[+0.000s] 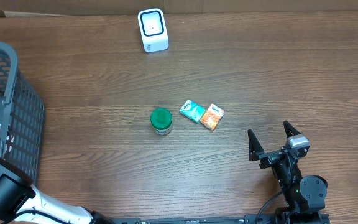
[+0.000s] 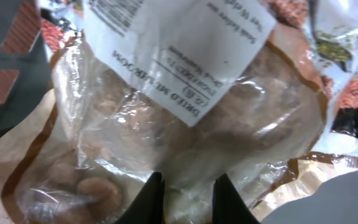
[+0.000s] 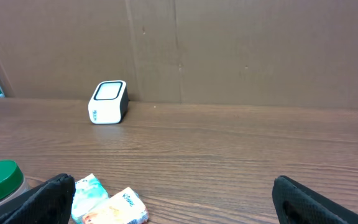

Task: Scan the item barcode

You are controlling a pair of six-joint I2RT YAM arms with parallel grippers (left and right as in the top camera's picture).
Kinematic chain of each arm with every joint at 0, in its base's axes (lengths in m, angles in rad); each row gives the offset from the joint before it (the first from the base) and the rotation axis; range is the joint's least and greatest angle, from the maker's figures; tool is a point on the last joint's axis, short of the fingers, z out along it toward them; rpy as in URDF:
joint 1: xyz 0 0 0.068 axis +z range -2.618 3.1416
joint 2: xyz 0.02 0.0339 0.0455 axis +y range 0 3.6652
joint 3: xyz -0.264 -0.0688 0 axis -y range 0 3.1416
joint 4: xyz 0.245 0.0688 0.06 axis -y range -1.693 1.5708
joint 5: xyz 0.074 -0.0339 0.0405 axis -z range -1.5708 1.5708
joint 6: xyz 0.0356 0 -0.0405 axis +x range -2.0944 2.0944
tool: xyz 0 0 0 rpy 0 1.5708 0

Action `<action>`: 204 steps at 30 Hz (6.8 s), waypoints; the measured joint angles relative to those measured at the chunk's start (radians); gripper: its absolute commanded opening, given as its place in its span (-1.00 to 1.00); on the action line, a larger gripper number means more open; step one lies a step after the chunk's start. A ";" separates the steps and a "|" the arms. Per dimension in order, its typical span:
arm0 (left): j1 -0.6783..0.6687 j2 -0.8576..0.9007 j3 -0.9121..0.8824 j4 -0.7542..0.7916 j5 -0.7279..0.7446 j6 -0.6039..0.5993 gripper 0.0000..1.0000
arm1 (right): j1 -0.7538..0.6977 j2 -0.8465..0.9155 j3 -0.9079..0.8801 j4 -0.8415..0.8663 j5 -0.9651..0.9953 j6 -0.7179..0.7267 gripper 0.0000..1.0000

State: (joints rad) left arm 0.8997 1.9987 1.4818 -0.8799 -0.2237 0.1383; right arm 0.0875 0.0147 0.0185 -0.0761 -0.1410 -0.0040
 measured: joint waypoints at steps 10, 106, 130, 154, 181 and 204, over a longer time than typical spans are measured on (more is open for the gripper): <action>-0.056 0.012 0.037 0.037 0.152 0.022 -0.02 | 0.000 0.000 0.000 0.000 0.000 0.000 1.00; -0.109 0.177 0.235 0.001 0.142 0.202 -0.92 | 0.000 0.000 0.000 0.000 0.000 0.000 0.99; -0.108 0.275 0.640 -0.497 0.207 -0.011 -0.92 | 0.000 0.000 0.000 0.000 0.000 0.000 1.00; -0.108 0.158 0.859 -0.694 0.272 -0.146 0.05 | 0.000 0.000 0.000 0.000 0.000 0.000 1.00; -0.108 0.166 0.328 -0.245 0.088 -0.158 0.99 | 0.000 0.000 0.000 0.000 0.000 0.000 1.00; -0.115 0.231 0.333 -0.221 0.072 -0.137 -0.91 | 0.000 0.000 0.000 0.000 0.000 0.000 1.00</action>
State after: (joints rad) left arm 0.7849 2.2299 1.8145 -1.1011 -0.1513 0.0010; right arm 0.0875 0.0147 0.0185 -0.0757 -0.1413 -0.0040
